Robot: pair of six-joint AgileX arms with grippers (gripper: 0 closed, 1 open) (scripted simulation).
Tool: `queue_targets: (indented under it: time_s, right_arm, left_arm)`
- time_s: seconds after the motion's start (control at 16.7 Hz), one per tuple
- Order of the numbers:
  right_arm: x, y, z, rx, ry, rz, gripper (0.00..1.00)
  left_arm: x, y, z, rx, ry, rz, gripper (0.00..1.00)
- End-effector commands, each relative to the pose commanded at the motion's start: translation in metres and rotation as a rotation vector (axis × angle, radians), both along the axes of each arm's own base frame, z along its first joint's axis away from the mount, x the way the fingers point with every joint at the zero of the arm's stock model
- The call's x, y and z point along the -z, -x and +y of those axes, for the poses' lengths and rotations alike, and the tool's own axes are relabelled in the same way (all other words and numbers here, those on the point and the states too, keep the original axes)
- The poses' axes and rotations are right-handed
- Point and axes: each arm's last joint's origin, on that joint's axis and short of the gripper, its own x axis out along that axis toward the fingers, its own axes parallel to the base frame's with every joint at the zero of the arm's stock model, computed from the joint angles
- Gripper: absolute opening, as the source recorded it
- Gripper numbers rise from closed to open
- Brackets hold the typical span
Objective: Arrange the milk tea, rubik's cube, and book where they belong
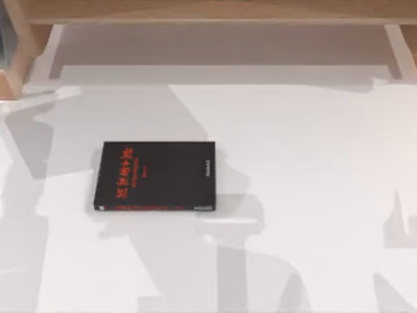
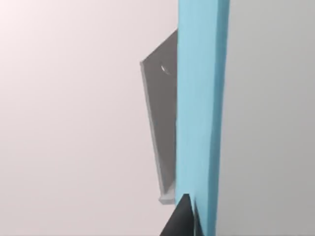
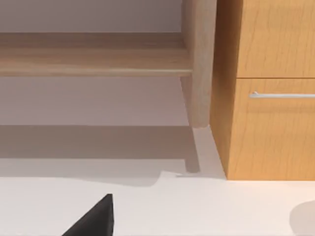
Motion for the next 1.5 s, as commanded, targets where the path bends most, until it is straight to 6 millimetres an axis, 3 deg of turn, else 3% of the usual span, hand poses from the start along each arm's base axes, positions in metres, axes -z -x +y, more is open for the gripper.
queue_targets:
  time_s: [0.24, 0.54, 0.72, 0.9, 1.5]
  right_arm:
    - [0.000, 0.000, 0.000, 0.000, 0.000, 0.000, 1.00]
    - [0.000, 0.000, 0.000, 0.000, 0.000, 0.000, 1.00]
    - [0.000, 0.000, 0.000, 0.000, 0.000, 0.000, 1.00]
    - [0.000, 0.000, 0.000, 0.000, 0.000, 0.000, 1.00]
    - [0.000, 0.000, 0.000, 0.000, 0.000, 0.000, 1.00]
  left_arm:
    - [0.053, 0.024, -0.070, 0.129, -0.196, 0.281, 0.00]
    - [0.118, 0.063, -0.174, 0.510, -0.576, 0.588, 0.00]
    - [0.149, 0.088, -0.209, 0.680, -0.783, 0.702, 0.00]
    - [0.163, 0.100, -0.223, 0.754, -0.882, 0.746, 0.00]
    - [0.164, 0.096, -0.223, 0.754, -0.882, 0.745, 0.00]
